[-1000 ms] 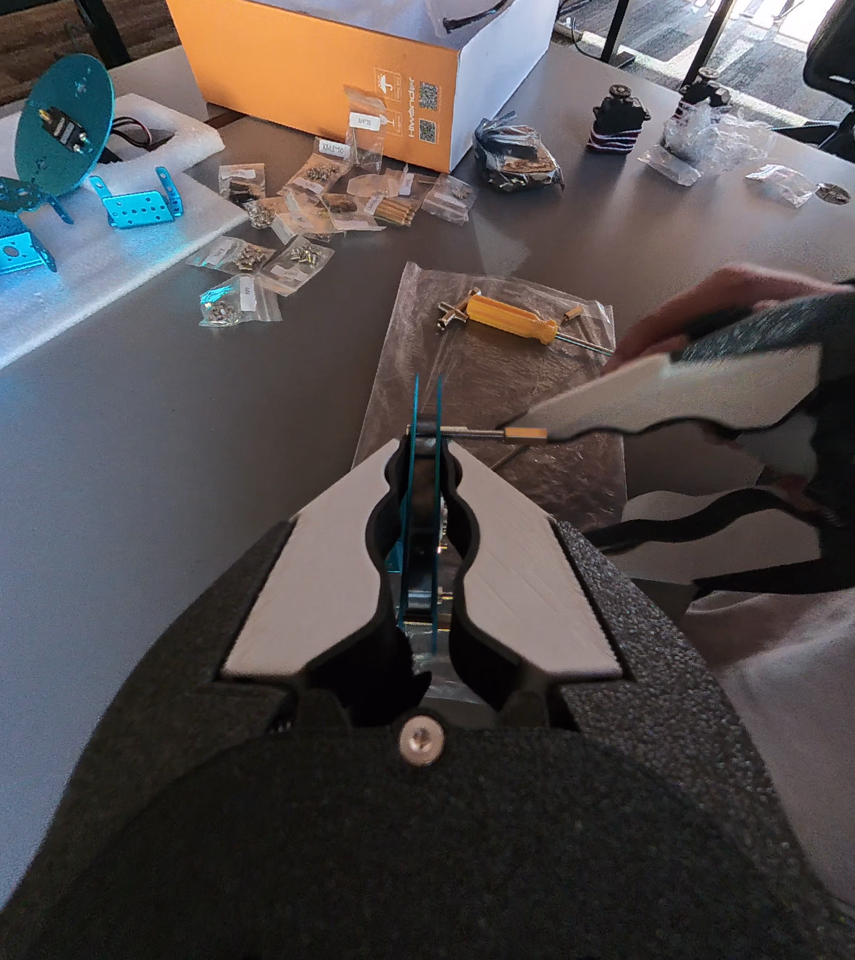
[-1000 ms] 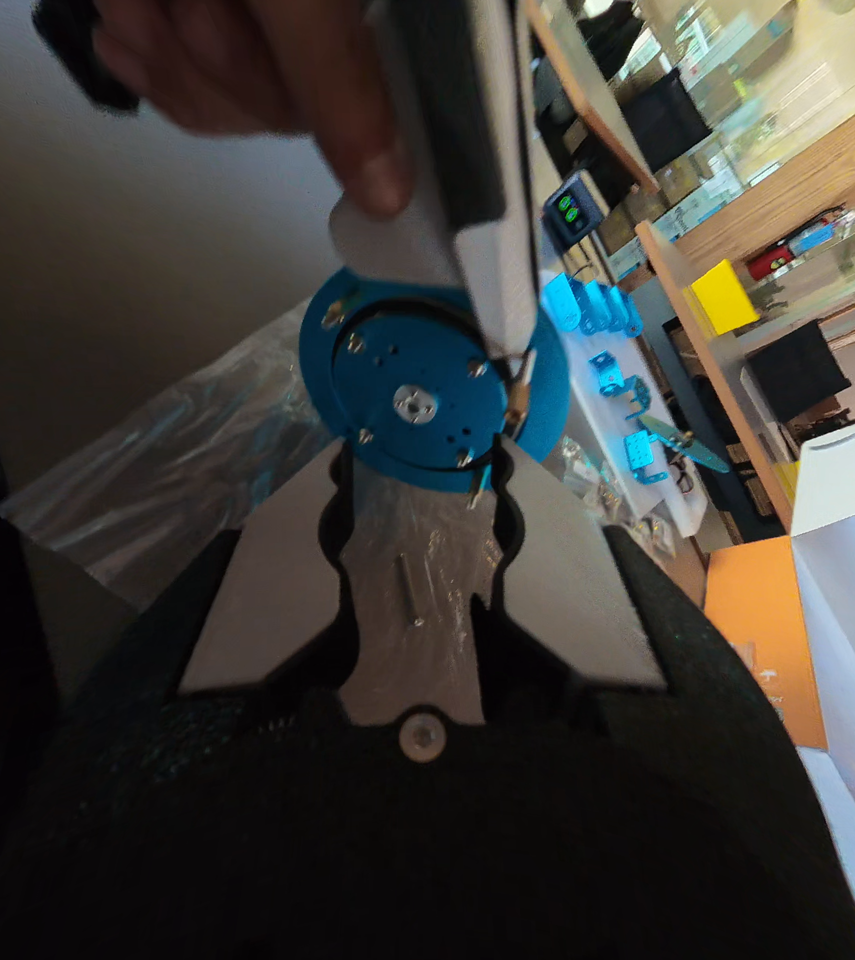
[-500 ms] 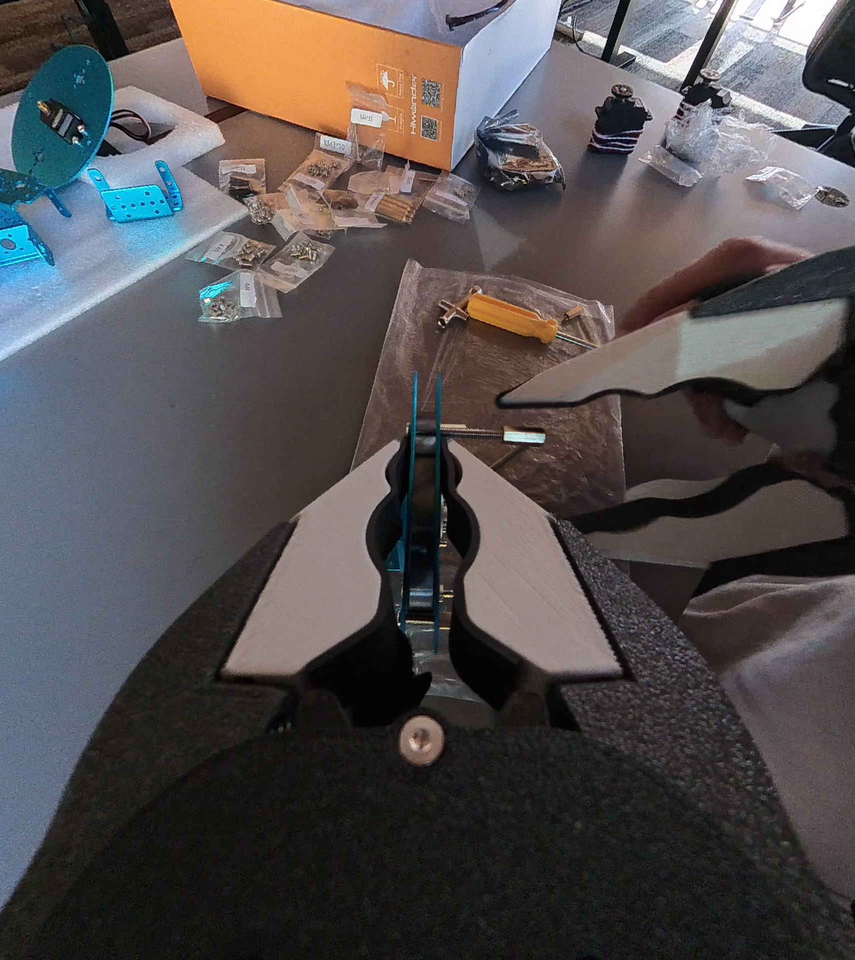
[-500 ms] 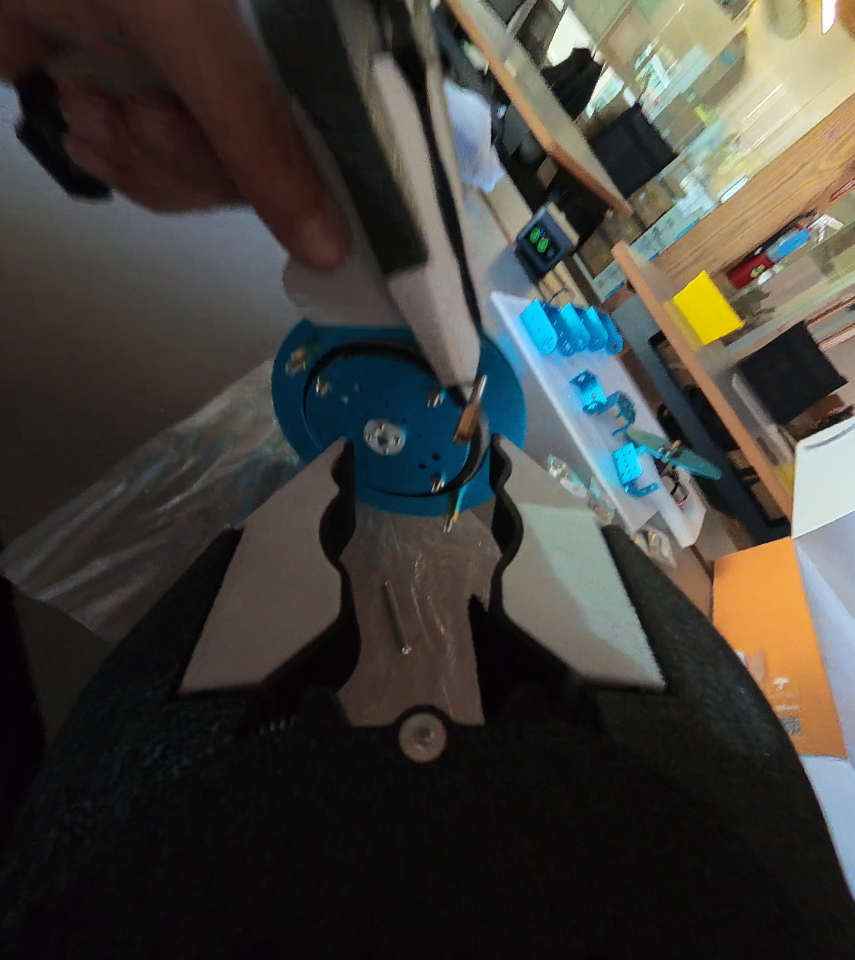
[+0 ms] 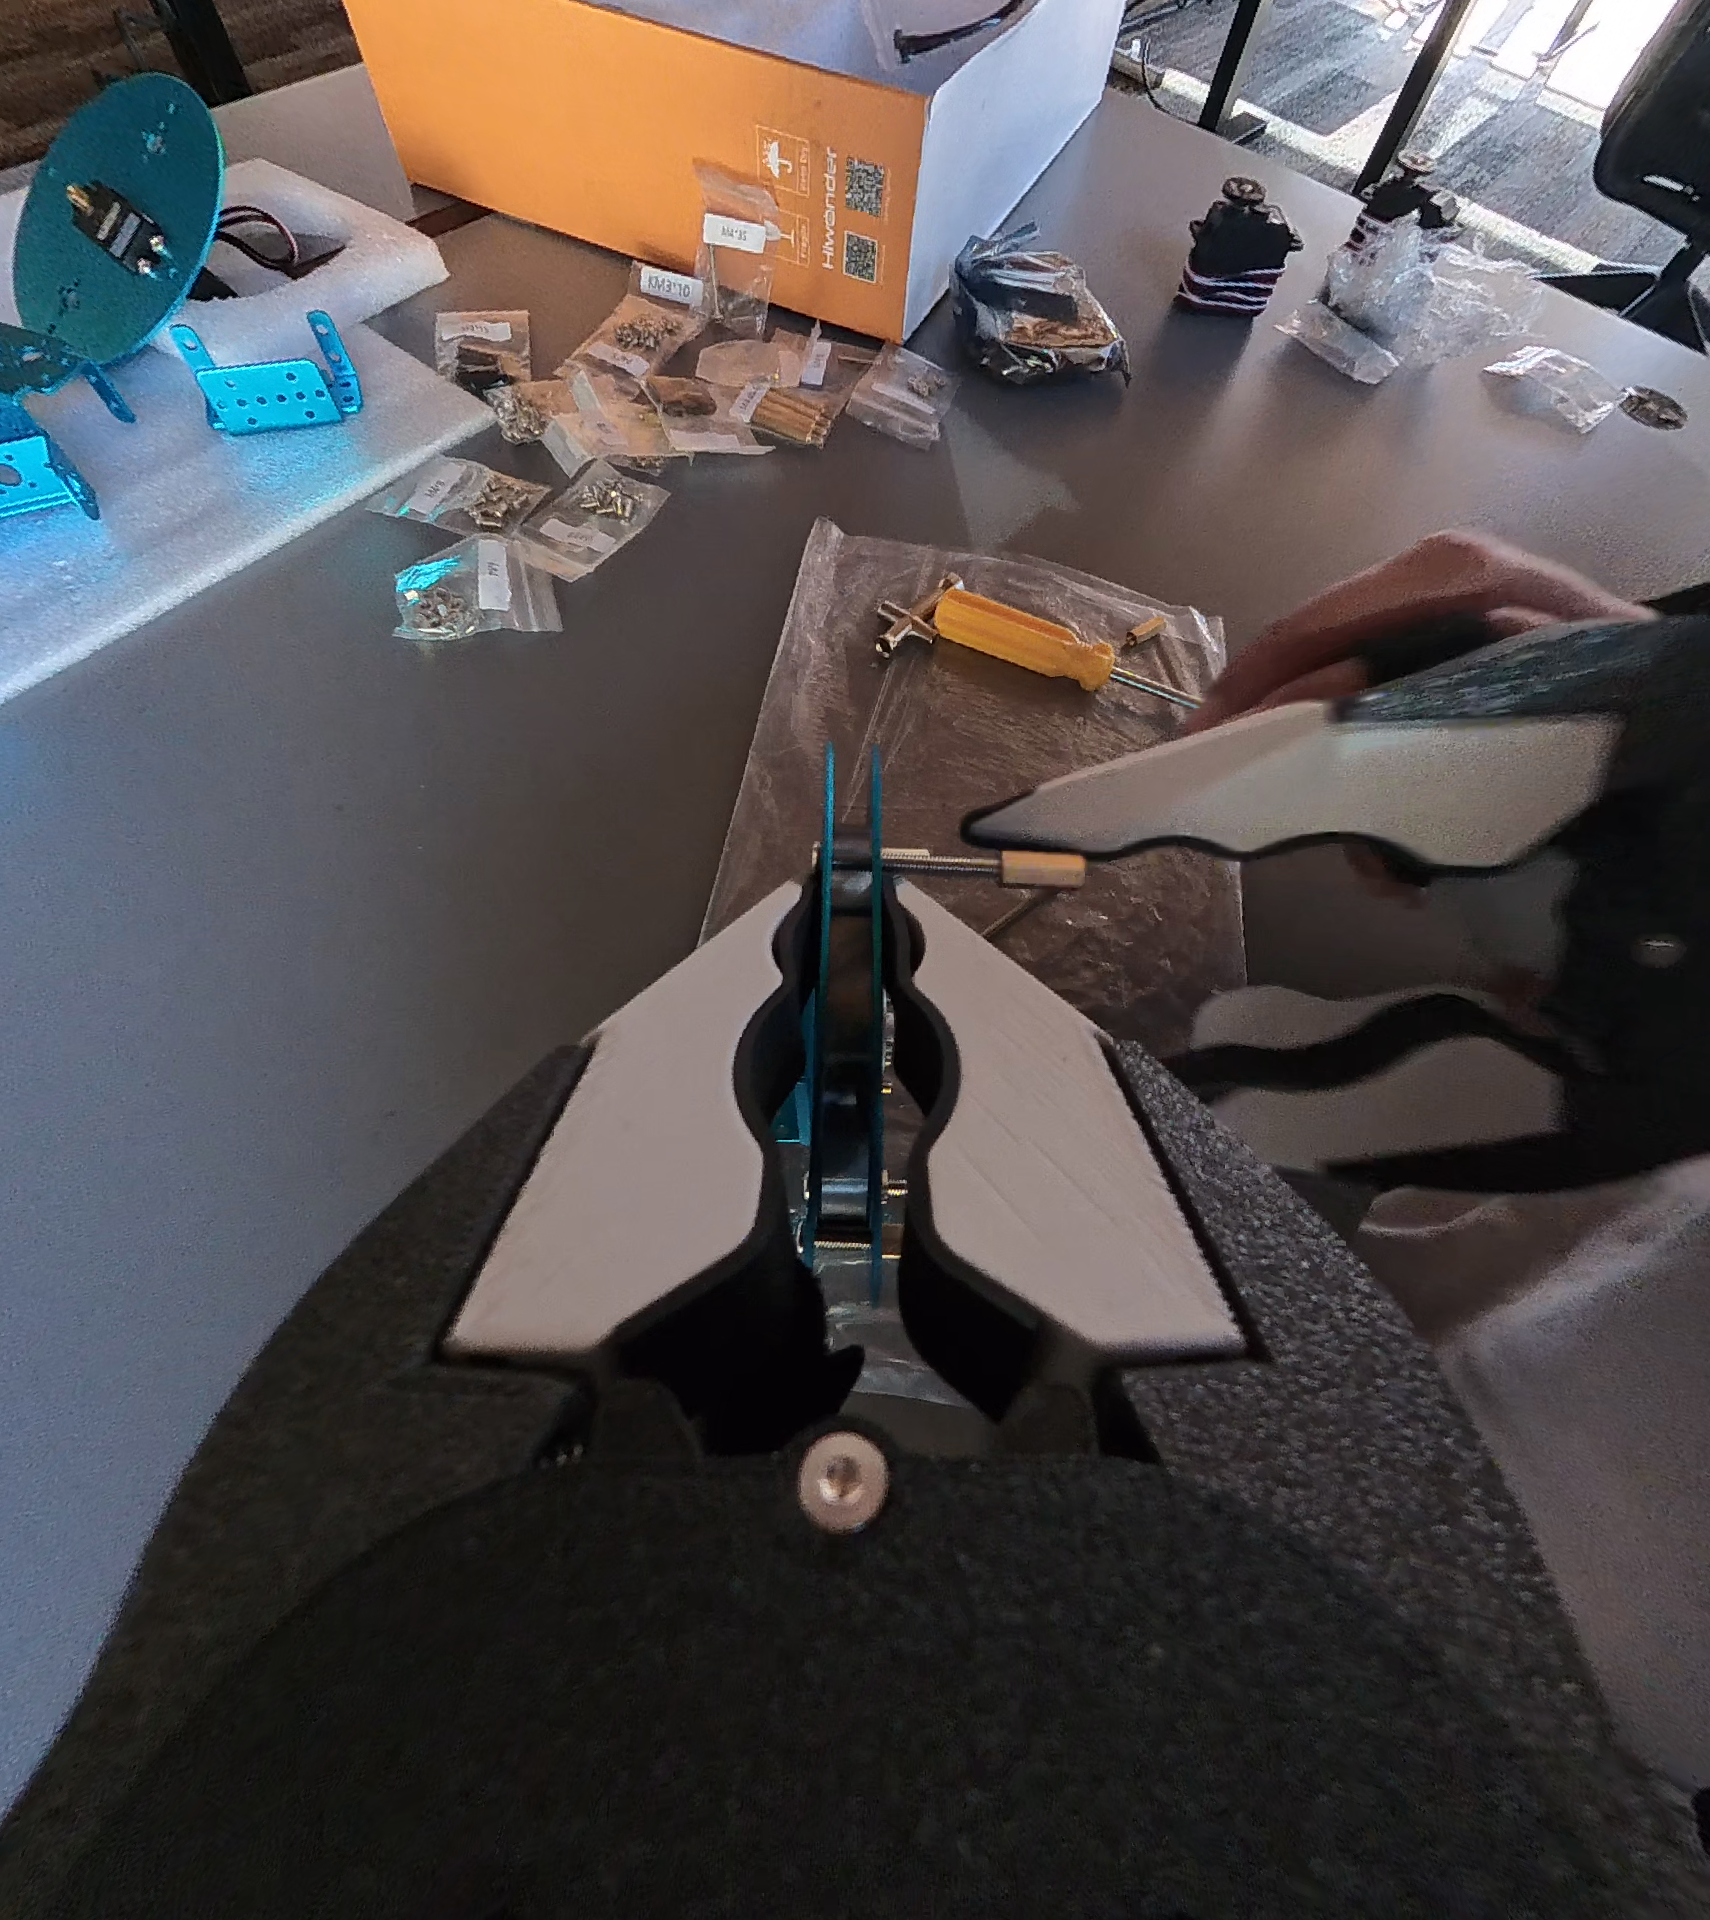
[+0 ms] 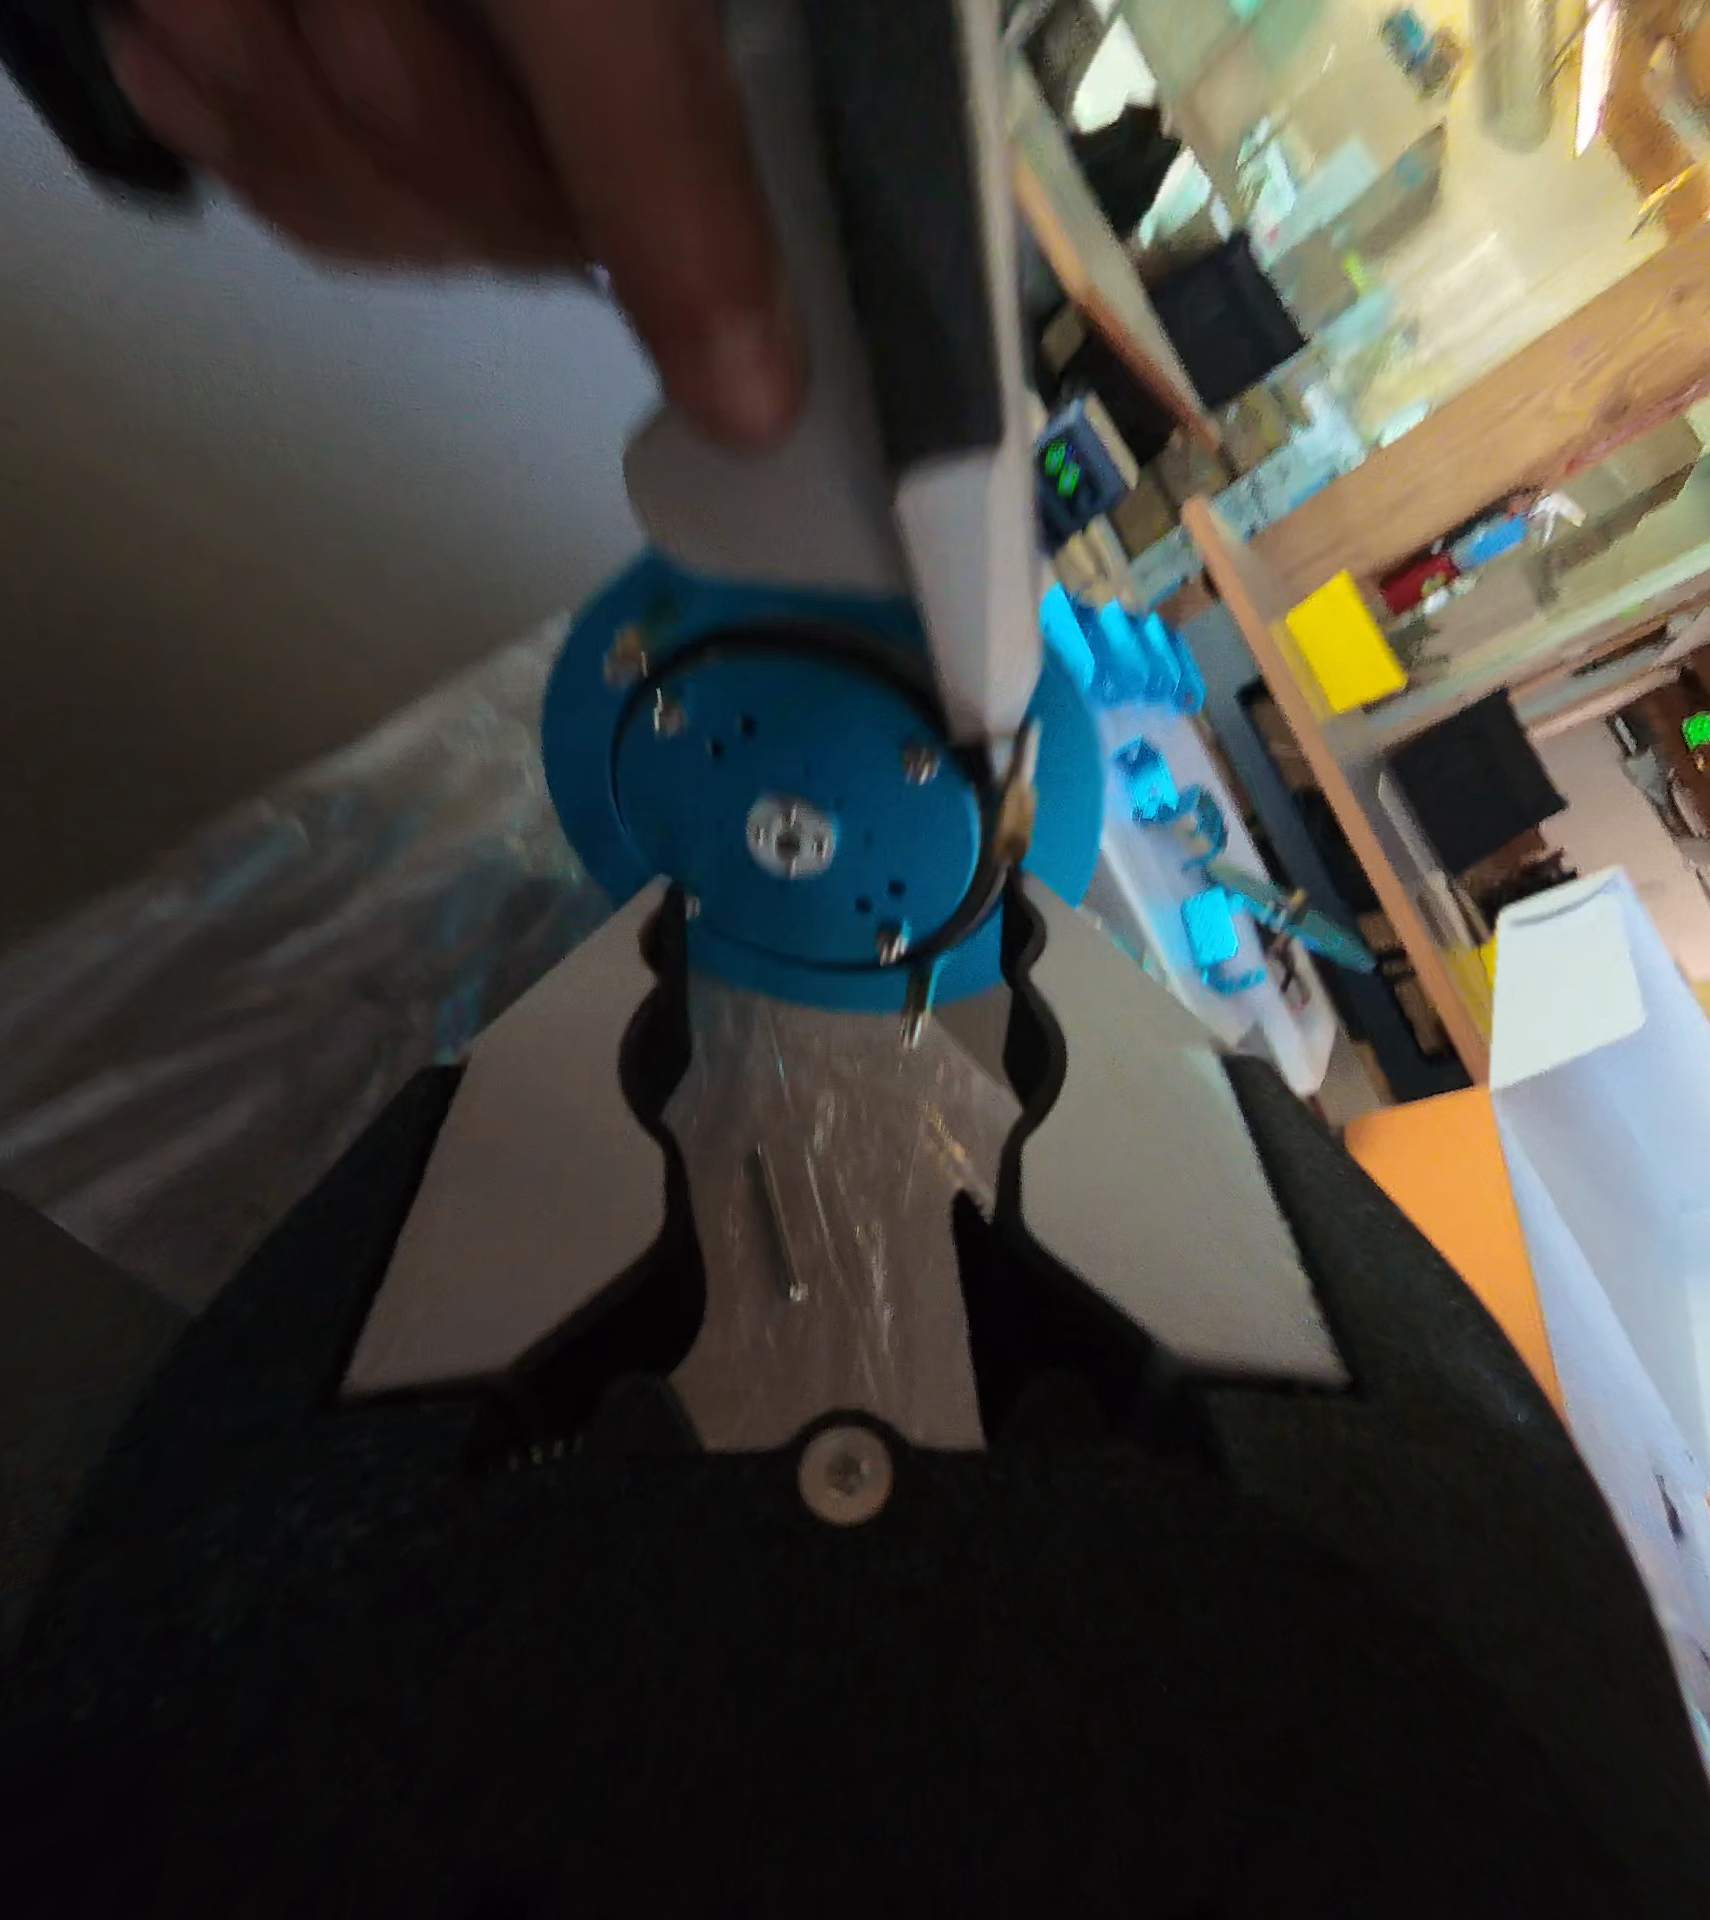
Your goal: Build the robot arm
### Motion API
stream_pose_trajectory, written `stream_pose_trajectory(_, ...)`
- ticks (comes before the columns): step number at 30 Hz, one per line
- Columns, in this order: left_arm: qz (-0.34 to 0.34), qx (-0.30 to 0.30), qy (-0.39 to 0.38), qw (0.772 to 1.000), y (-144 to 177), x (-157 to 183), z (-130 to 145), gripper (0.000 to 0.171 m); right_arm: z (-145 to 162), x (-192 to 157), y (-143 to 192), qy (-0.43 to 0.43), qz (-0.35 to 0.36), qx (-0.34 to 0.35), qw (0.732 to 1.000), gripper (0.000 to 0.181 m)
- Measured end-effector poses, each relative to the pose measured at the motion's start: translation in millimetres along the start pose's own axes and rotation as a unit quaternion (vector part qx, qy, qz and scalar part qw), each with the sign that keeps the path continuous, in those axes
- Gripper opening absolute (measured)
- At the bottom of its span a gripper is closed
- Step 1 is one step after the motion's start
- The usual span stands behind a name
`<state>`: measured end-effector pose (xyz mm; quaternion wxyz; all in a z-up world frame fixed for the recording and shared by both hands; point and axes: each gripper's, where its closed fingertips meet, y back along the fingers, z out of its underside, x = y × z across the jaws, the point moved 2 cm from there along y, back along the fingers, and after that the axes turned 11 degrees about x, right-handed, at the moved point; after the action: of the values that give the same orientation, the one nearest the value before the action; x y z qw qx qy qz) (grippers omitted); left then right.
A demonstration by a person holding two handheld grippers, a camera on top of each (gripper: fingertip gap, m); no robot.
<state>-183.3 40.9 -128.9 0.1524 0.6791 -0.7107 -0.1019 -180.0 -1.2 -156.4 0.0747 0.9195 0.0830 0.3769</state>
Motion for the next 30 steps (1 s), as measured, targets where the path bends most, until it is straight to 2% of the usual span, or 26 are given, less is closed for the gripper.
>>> stream_pose_trajectory(2,-0.001,0.0,0.001,1.0,0,-1,0,0.009,21,0,-3,-0.003,0.004,-0.03,1.0,0.061)
stream_pose_trajectory(7,-0.002,-0.003,-0.003,1.0,0,0,0,0.009,-24,1,1,0.022,0.013,0.031,0.999,0.059)
stream_pose_trajectory(9,-0.005,-0.001,-0.002,1.0,-1,-1,0,0.009,-20,-1,-1,0.052,0.028,0.029,0.998,0.061)
stream_pose_trajectory(11,-0.003,-0.003,-0.008,1.0,-2,1,0,0.009,-18,5,1,0.065,0.052,0.041,0.996,0.049)
stream_pose_trajectory(12,-0.003,-0.004,-0.014,1.0,-2,2,0,0.009,-13,8,0,0.057,0.05,0.023,0.997,0.048)
stream_pose_trajectory(13,-0.002,-0.005,-0.016,1.0,-2,2,0,0.009,-4,11,-2,0.047,0.045,-0.003,0.998,0.057)
stream_pose_trajectory(14,-0.002,-0.005,-0.015,1.0,-2,2,0,0.009,-1,16,-2,0.047,0.055,-0.009,0.997,0.058)
stream_pose_trajectory(19,0.001,-0.003,-0.003,1.0,-2,0,-1,0.009,-22,9,3,0.087,0.053,0.024,0.994,0.055)
stream_pose_trajectory(23,0.0,-0.003,0.0,1.0,-1,0,-1,0.009,22,14,-7,0.113,0.062,-0.057,0.99,0.061)
stream_pose_trajectory(24,0.0,-0.003,0.0,1.0,-2,-1,-1,0.009,21,18,-7,0.116,0.071,-0.058,0.989,0.06)
stream_pose_trajectory(27,-0.001,-0.005,0.0,1.0,-2,-2,-1,0.009,-14,12,-4,0.104,0.058,0.003,0.993,0.056)
stream_pose_trajectory(30,-0.004,-0.003,-0.001,1.0,-3,-3,-1,0.009,-12,4,-9,0.142,0.063,0.01,0.988,0.059)
